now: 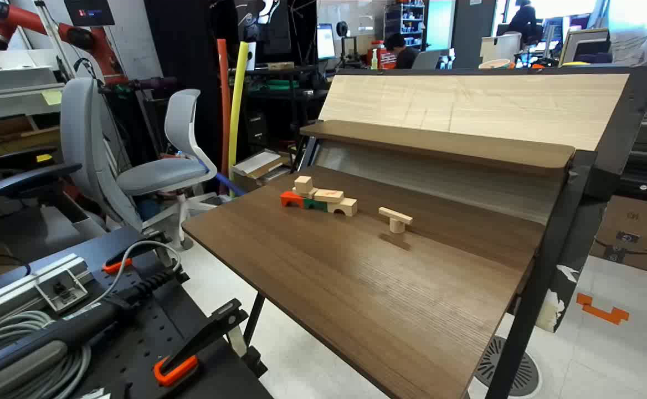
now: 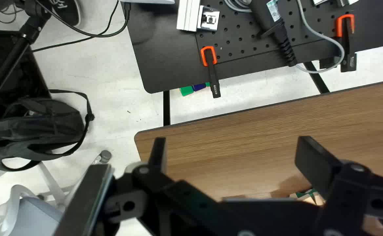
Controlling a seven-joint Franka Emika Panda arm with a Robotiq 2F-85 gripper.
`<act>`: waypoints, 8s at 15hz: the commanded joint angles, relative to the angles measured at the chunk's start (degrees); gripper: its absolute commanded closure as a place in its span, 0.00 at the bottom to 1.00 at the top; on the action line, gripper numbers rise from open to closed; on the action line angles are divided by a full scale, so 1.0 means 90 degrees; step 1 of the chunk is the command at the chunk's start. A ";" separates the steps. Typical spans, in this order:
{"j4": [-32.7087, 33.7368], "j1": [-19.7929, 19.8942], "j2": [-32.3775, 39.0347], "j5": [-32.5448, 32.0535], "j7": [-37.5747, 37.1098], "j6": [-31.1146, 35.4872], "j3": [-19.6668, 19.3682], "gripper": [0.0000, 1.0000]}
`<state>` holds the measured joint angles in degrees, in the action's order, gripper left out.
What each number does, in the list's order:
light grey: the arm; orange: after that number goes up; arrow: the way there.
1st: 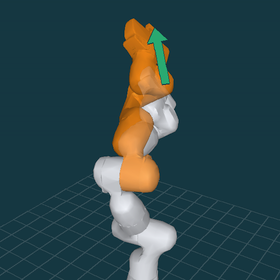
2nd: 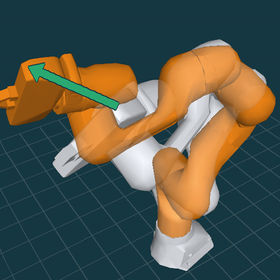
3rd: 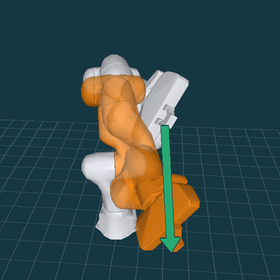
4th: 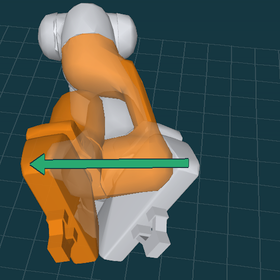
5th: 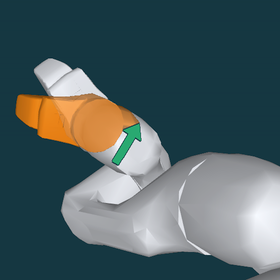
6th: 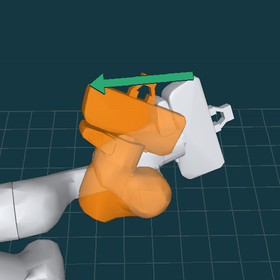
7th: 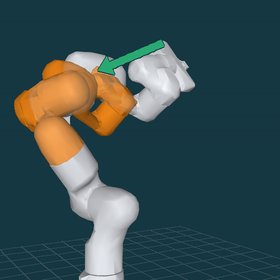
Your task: Pick up the cube and put it on the table
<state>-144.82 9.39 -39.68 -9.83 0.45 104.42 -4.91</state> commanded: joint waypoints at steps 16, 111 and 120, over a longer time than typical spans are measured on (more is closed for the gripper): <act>-0.0872 0.0074 0.2008 0.1376 -0.5106 0.4465 0.1709 0.00; 0.3413 -0.2301 0.8464 0.0674 -1.1295 0.5387 -0.1364 0.92; 0.3432 -0.2173 0.8612 0.1134 -1.1748 0.5335 -0.0952 0.92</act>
<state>-113.37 -10.76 38.64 -1.52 -104.46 153.89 -14.76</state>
